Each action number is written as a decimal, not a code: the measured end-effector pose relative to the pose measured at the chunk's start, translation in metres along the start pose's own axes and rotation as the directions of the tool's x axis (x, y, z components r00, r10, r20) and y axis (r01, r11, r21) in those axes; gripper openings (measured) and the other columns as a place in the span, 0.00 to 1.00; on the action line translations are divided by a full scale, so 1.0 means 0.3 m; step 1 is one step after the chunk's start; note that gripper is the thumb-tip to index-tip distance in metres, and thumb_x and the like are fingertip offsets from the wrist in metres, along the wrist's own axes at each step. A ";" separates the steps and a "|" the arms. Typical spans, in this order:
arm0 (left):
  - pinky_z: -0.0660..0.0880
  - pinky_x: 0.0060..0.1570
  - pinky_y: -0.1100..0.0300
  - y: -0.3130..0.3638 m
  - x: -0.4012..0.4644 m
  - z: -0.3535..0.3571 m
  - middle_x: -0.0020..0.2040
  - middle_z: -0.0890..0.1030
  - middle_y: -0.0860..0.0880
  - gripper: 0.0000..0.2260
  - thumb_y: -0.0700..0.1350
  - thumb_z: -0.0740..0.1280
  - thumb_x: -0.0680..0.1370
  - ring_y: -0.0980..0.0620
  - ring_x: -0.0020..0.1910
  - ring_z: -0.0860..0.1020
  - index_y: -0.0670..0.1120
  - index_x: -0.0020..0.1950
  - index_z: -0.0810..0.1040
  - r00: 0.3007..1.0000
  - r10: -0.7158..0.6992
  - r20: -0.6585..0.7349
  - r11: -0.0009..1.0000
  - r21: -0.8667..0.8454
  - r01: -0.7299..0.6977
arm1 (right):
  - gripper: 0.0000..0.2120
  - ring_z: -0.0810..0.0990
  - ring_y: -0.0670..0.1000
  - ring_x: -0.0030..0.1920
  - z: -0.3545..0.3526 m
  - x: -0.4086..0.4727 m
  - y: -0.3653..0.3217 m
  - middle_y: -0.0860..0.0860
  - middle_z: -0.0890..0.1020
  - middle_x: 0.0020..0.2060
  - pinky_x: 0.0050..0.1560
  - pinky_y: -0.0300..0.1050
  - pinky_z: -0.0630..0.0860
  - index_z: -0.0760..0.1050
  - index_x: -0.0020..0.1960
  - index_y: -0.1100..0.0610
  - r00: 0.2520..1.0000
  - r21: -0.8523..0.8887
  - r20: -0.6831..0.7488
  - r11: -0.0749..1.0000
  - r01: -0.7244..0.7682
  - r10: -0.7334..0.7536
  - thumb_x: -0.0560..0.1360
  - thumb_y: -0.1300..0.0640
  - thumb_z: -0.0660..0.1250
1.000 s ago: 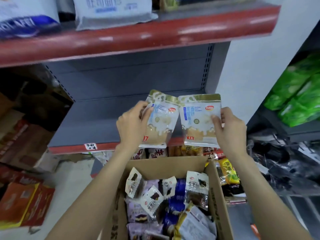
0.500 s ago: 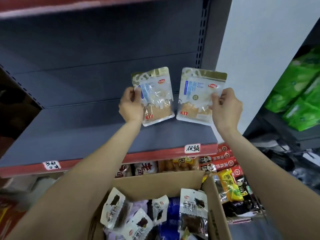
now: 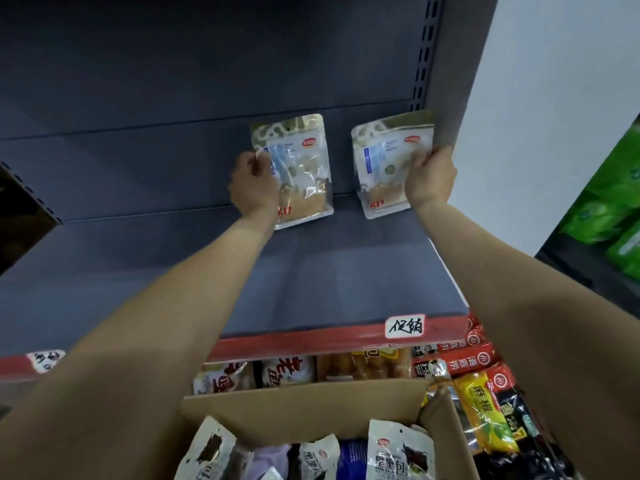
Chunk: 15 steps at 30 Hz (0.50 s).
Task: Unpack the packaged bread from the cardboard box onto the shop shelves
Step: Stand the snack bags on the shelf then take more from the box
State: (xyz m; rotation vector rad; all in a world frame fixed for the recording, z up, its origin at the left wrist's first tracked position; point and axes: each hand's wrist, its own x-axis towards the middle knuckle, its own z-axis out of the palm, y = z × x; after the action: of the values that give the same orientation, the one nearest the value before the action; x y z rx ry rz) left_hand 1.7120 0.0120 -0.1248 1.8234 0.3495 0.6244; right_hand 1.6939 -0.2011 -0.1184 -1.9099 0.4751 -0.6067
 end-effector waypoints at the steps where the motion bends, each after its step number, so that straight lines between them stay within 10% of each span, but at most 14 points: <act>1: 0.77 0.48 0.53 -0.002 0.010 0.029 0.49 0.82 0.43 0.14 0.51 0.61 0.75 0.43 0.48 0.80 0.43 0.53 0.78 0.995 -0.066 0.077 0.997 -0.040 0.069 | 0.18 0.72 0.59 0.63 0.006 0.004 0.010 0.60 0.73 0.63 0.60 0.45 0.67 0.63 0.65 0.65 0.999 0.032 0.039 0.999 -0.004 0.003 0.79 0.58 0.57; 4: 0.77 0.49 0.56 0.022 -0.044 0.062 0.56 0.80 0.45 0.26 0.48 0.66 0.68 0.44 0.52 0.80 0.43 0.65 0.72 0.927 -0.208 0.312 0.962 -0.106 0.252 | 0.33 0.57 0.56 0.73 0.002 -0.057 0.055 0.60 0.58 0.73 0.71 0.40 0.54 0.50 0.75 0.65 0.980 0.004 0.156 0.992 0.125 -0.124 0.76 0.61 0.63; 7: 0.72 0.58 0.60 0.050 -0.154 0.020 0.68 0.72 0.47 0.30 0.43 0.66 0.71 0.49 0.63 0.74 0.45 0.72 0.64 0.928 -0.065 0.366 0.989 -0.098 0.107 | 0.34 0.53 0.58 0.74 -0.042 -0.184 0.099 0.61 0.53 0.74 0.71 0.42 0.51 0.50 0.76 0.60 0.943 -0.094 0.232 0.960 0.265 -0.238 0.75 0.64 0.63; 15: 0.73 0.58 0.58 0.063 -0.442 -0.201 0.49 0.83 0.60 0.11 0.51 0.62 0.78 0.58 0.54 0.79 0.57 0.58 0.78 0.854 0.113 0.507 0.949 0.200 -0.244 | 0.17 0.71 0.51 0.62 -0.247 -0.511 0.117 0.51 0.77 0.60 0.61 0.35 0.62 0.75 0.61 0.55 0.863 -0.081 0.337 0.902 0.425 -0.376 0.75 0.65 0.60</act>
State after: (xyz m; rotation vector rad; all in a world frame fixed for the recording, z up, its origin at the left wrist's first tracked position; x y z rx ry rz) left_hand 1.5678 -0.0165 -0.1251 2.2067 -0.0935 0.2227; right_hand 1.5253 -0.1801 -0.1557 -2.2255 -0.0952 -0.5249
